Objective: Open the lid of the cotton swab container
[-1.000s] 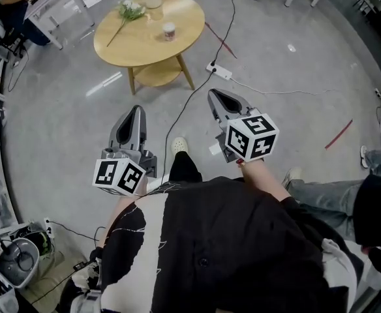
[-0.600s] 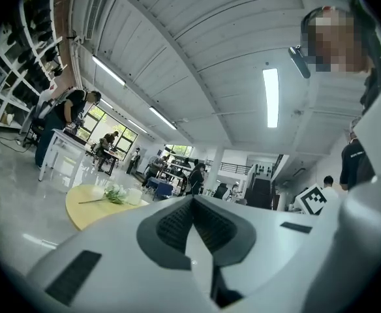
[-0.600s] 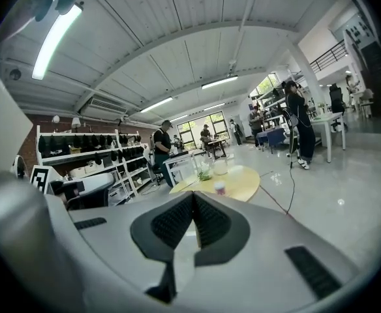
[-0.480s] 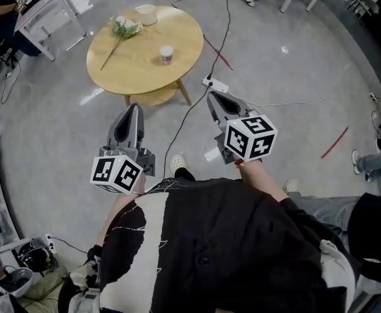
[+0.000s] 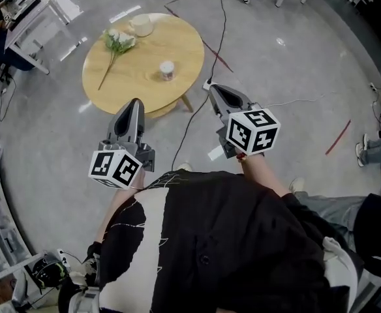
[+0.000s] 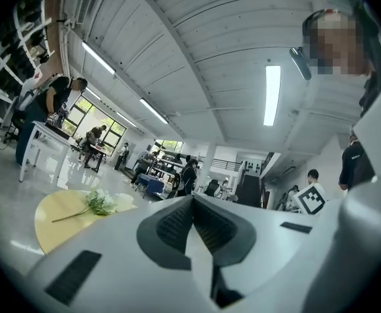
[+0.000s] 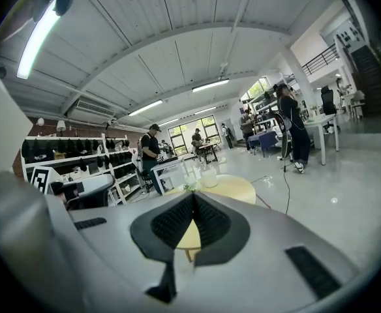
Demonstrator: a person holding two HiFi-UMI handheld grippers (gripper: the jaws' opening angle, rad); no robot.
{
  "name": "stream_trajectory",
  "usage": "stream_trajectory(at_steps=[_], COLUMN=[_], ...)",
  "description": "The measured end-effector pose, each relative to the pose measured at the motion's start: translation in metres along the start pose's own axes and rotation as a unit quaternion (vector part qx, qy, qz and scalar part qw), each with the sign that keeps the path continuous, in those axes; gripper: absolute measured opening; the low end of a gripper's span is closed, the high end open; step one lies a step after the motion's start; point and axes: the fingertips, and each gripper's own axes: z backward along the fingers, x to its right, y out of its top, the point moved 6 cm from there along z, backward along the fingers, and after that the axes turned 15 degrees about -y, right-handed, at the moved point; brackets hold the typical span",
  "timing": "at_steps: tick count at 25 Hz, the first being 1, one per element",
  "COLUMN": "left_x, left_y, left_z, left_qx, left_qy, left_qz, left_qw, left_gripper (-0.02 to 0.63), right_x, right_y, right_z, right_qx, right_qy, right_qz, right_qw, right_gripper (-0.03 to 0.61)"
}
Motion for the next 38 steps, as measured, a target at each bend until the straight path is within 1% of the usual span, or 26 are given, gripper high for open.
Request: stream_trajectory(at_steps=[3,6,10,12,14,15,18,21,24,26,27,28,29,32,33,34,36,38], left_x=[-0.016,-0.026,-0.046,-0.054,-0.061,-0.064,-0.077,-0.093,-0.108,-0.115,-0.118,-0.12,-0.123,-0.134,-0.136,-0.138,-0.14,-0.141], left_y=[0.003,0.006,0.001,-0.011,-0.03,-0.04,-0.064,-0.076,-0.086,-0.094,-0.098,-0.102,-0.105,-0.115,-0.12,-0.125,-0.136,-0.144], left_z=[-0.011,-0.02,-0.025,-0.028,-0.031,-0.033,-0.037,-0.041,-0.05,-0.057,-0.06,-0.063,-0.067,-0.075,-0.078,-0.082,-0.089,-0.096], left_qx=[-0.003,0.005,0.004,-0.019,-0.059,-0.072,-0.08,-0.086,-0.095,-0.106,-0.112,-0.118,-0.125,-0.15,-0.159,-0.17,-0.19,-0.201], left_qy=[-0.007,-0.022,-0.014,-0.006,0.005,0.008,0.01,0.016,0.032,0.039,0.043,0.046,0.05,0.066,0.068,0.067,0.06,0.059], left_qz=[0.001,0.002,0.018,0.019,0.026,0.035,0.07,0.078,0.08,0.092,0.102,0.112,0.117,0.117,0.119,0.121,0.125,0.124], left_qw=[1.0,0.9998,0.9997,0.9996,0.9979,0.9967,0.9943,0.9931,0.9917,0.9893,0.9876,0.9857,0.984,0.9795,0.9777,0.9757,0.9719,0.9699], left_gripper=[0.011,0.011,0.011,0.011,0.011,0.011,0.011,0.011,0.011,0.011,0.05,0.106,0.137,0.158,0.179,0.209,0.227,0.25], right_x=[0.003,0.006,0.008,0.013,0.018,0.022,0.03,0.034,0.04,0.045,0.048,0.051,0.053,0.059,0.062,0.064,0.068,0.071], right_y=[0.006,0.007,-0.002,-0.01,-0.02,-0.025,-0.031,-0.025,-0.013,-0.004,0.0,0.004,0.009,0.019,0.021,0.022,0.023,0.027], right_z=[-0.014,-0.026,-0.044,-0.051,-0.054,-0.055,-0.061,-0.073,-0.089,-0.099,-0.104,-0.109,-0.115,-0.133,-0.139,-0.145,-0.157,-0.167], right_qx=[0.008,0.01,-0.006,-0.018,-0.034,-0.042,-0.056,-0.061,-0.065,-0.066,-0.067,-0.069,-0.07,-0.077,-0.08,-0.084,-0.095,-0.105], right_qy=[-0.006,-0.01,-0.015,-0.021,-0.026,-0.028,-0.033,-0.034,-0.027,-0.019,-0.015,-0.011,-0.006,0.007,0.011,0.014,0.021,0.031], right_qz=[-0.005,-0.014,-0.025,-0.031,-0.038,-0.039,-0.032,-0.025,-0.012,-0.006,-0.004,-0.002,0.0,0.009,0.011,0.013,0.019,0.029], right_qw=[1.0,1.0,1.0,0.999,0.998,0.998,0.997,0.997,0.997,0.998,0.998,0.998,0.998,0.997,0.997,0.996,0.995,0.994], right_gripper=[0.005,0.005,0.005,0.005,0.005,0.005,0.005,0.005,0.005,0.005,0.005,0.005,0.005,0.005,0.005,0.005,0.005,0.005])
